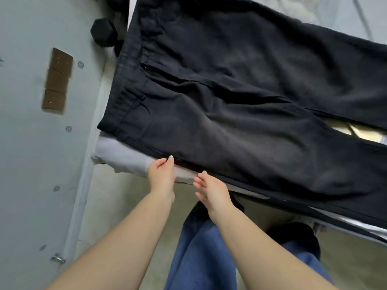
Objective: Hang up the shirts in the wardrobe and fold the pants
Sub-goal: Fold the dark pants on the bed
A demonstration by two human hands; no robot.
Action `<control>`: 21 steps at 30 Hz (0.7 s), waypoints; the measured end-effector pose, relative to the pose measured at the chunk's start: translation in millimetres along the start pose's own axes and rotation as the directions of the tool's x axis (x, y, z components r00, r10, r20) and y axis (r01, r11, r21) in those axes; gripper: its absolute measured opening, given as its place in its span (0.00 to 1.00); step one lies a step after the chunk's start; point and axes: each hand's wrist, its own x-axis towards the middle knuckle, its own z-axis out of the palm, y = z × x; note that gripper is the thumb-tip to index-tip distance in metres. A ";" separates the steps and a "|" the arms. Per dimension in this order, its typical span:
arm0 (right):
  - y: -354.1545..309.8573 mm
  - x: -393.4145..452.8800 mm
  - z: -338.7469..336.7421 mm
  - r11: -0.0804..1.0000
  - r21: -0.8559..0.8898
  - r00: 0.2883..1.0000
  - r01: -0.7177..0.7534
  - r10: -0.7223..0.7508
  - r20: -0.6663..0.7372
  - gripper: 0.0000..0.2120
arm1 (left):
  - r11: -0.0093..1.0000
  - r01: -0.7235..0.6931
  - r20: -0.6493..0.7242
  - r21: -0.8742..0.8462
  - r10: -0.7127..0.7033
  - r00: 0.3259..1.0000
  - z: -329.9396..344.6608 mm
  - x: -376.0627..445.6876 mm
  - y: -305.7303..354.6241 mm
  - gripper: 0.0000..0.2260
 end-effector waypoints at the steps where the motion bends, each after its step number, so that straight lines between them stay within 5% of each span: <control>1: 2.4 1.8 6.9 0.995 0.091 0.999 -0.044 0.044 -0.005 0.08 | 1.000 -0.005 -0.024 -0.029 0.005 1.000 -1.9 3.5 0.0 0.06; 5: 3.8 6.2 23.5 0.884 0.467 0.998 -0.037 0.055 -0.024 0.17 | 0.975 -0.017 -0.058 -0.222 0.004 0.998 -7.3 16.6 15.0 0.09; 7: 1.2 6.8 29.5 0.853 0.521 0.997 0.037 0.002 -0.074 0.15 | 0.946 0.027 0.006 -0.324 -0.026 1.000 -10.9 22.7 26.5 0.06; 10: -9.9 3.4 34.7 0.834 0.541 0.992 0.105 -0.053 -0.111 0.10 | 0.917 0.059 0.035 -0.394 -0.049 0.998 -18.9 40.7 47.7 0.15; 15: -32.7 -1.2 31.2 0.872 0.456 0.980 0.180 -0.119 -0.159 0.10 | 0.879 0.106 0.044 -0.466 -0.097 0.994 -29.4 72.1 90.5 0.25; 21: -15.5 -17.9 25.8 0.985 0.149 0.990 0.086 -0.068 -0.125 0.15 | 0.983 -0.045 -0.269 -0.176 -0.003 0.963 -57.2 72.6 78.3 0.24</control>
